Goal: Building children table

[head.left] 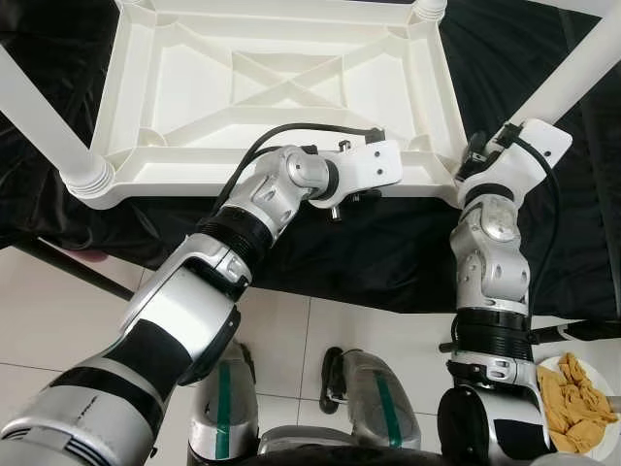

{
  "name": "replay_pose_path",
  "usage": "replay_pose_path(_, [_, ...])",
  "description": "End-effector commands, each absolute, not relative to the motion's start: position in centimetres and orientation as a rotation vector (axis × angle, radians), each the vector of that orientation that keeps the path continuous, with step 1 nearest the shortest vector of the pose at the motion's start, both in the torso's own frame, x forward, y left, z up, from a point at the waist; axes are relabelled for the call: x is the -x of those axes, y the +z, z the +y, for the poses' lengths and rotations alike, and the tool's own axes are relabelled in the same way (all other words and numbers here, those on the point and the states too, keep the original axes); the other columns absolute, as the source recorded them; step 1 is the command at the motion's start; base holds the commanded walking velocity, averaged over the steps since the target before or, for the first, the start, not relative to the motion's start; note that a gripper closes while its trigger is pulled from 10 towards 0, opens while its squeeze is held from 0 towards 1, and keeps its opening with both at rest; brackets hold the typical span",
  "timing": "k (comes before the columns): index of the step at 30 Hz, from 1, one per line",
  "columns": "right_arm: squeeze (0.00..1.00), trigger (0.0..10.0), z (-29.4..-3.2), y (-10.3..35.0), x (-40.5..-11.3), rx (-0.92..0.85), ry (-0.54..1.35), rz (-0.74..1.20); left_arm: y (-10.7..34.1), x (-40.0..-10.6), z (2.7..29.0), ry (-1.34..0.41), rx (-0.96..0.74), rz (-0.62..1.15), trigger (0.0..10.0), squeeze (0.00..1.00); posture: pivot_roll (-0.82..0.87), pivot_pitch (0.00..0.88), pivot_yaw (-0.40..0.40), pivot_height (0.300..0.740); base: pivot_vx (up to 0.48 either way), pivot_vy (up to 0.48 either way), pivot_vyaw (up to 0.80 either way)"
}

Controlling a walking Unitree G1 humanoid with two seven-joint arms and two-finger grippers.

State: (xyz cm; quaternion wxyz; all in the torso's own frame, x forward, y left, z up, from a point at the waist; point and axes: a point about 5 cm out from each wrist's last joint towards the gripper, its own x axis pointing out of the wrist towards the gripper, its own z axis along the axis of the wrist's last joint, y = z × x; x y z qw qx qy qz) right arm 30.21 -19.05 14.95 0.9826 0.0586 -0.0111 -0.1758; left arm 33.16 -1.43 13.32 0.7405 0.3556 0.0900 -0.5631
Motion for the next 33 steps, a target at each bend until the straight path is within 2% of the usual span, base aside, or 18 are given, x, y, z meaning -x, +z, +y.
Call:
replay_pose_path(1, [1.00,10.0,-18.0,15.3,-30.4,-0.133,-0.229,-0.042,11.1,-32.5,-1.1,-1.242,-0.780,0.294,10.0,0.00,0.03,0.021,-0.063,0.740,0.000,0.000,0.00])
replay_pose_path(3, [1.00,10.0,-18.0,15.3,-30.4,-0.133,-0.229,-0.042,11.1,-32.5,-1.1,-1.242,-0.780,0.294,10.0,0.00,0.03,0.021,-0.063,0.740,0.000,0.000,0.00])
replay_pose_path(4, [0.00,10.0,-18.4,15.5,-30.5,-0.125,-0.178,-0.049,11.1,-32.5,-1.1,-1.240,-0.780,0.295,10.0,0.00,0.03,0.022,-0.063,0.740,0.000,0.000,0.00])
replay_pose_path(13, [0.00,10.0,-19.9,16.5,-30.4,-0.094,-0.005,-0.087,11.3,-32.6,-1.0,-1.236,-0.782,0.292,10.0,0.00,0.03,0.026,-0.061,0.740,0.000,0.000,0.00])
replay_pose_path(19, [0.00,10.0,-21.1,16.1,-30.1,0.001,0.241,-0.061,11.4,-32.7,-1.0,-1.233,-0.788,0.289,10.0,0.00,0.03,0.032,-0.058,0.740,0.000,0.000,0.00])
replay_pose_path(23, [0.00,10.0,-21.9,15.5,-29.8,-0.003,0.367,-0.037,11.6,-32.9,-0.9,-1.229,-0.788,0.289,10.0,0.00,0.03,0.037,-0.051,0.740,0.000,0.000,0.00])
replay_pose_path(33, [0.00,10.0,-23.6,14.8,-30.0,0.012,0.471,-0.012,11.8,-33.1,-0.7,-1.224,-0.793,0.289,10.0,0.00,0.04,0.045,-0.035,0.740,0.000,0.000,0.00])
